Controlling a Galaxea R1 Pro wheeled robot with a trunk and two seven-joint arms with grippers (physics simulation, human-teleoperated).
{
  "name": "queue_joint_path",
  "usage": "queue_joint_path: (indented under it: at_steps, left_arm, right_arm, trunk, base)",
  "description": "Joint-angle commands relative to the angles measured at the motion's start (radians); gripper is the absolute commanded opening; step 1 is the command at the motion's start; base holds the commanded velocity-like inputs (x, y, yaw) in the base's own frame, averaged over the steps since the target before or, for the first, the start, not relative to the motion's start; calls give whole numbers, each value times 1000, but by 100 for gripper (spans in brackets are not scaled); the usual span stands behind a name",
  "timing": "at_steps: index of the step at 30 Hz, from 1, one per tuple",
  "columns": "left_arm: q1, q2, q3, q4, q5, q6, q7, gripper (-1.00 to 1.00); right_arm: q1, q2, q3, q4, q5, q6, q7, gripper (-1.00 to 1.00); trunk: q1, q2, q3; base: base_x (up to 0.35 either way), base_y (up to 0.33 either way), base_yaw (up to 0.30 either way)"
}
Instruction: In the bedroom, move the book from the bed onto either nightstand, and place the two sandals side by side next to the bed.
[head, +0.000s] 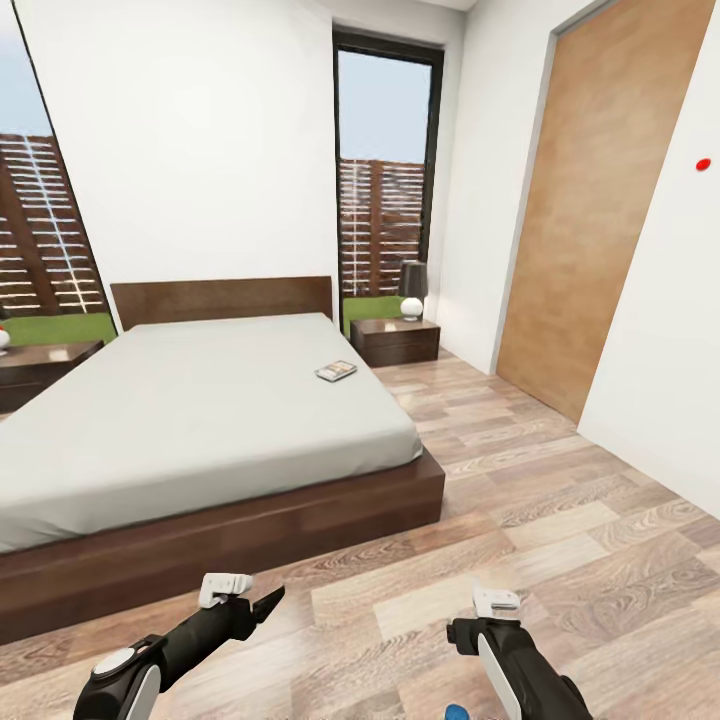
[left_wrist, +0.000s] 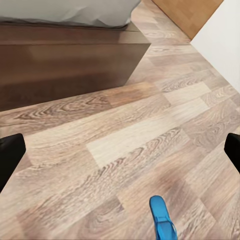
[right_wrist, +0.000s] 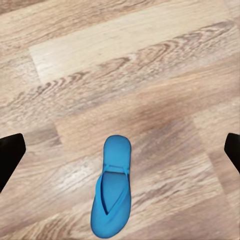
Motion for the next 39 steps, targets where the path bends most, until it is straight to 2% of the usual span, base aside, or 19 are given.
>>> queue_joint_path:
  at_steps: [1,33,36,39]
  left_arm:
    - [-1,0,1,0,8,9,-2,100]
    - [-1,0,0,0,9,9,-2,100]
    - [-1,0,0,1,9,9,-2,100]
    - [-1,-12,-1,36,6,1,-2,100]
  right_arm:
    - [-1,1,-1,-2,-2,5,-3,100]
    - [0,1,-1,-2,-1,5,-4,100]
    - [0,1,-1,-2,-1,5,-4,100]
    - [-1,1,-1,-2,-1,5,-4,100]
  trunk:
    - [4,-8,-4]
    - [126,-232,-105]
    - [128,-232,-116]
    - [129,-233,-128]
  base:
    - [0,0,0]
    - [0,0,0]
    - [0,0,0]
    - [0,0,0]
